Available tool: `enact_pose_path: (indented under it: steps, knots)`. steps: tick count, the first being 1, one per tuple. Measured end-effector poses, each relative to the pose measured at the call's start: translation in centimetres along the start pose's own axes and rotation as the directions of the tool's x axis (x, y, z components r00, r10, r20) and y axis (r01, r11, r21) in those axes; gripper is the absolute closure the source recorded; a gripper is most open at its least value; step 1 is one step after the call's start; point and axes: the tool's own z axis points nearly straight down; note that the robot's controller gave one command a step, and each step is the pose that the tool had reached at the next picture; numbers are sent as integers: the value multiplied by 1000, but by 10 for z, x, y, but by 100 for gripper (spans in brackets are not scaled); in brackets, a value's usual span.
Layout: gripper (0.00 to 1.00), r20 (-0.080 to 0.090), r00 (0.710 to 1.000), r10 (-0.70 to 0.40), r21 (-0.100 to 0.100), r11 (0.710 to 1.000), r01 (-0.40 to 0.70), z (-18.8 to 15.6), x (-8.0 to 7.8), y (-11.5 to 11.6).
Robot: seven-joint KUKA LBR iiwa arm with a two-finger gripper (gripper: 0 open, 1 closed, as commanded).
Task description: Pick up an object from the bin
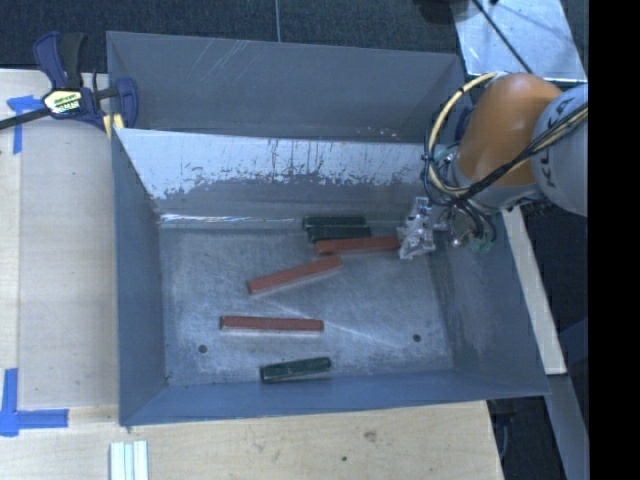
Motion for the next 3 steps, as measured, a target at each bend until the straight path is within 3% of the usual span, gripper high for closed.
enact_pose_path:
  steps: [1, 2, 3]
  knots:
    - [0, -18, 1000, -1, -1, 1000, 1, 3, 4, 0]
    - [0, -17, 1000, -2, -1, 1000, 2, 3, 4, 0]
    - [100, 14, 1000, -17, 0, 1000, 17, 3, 12, 37]
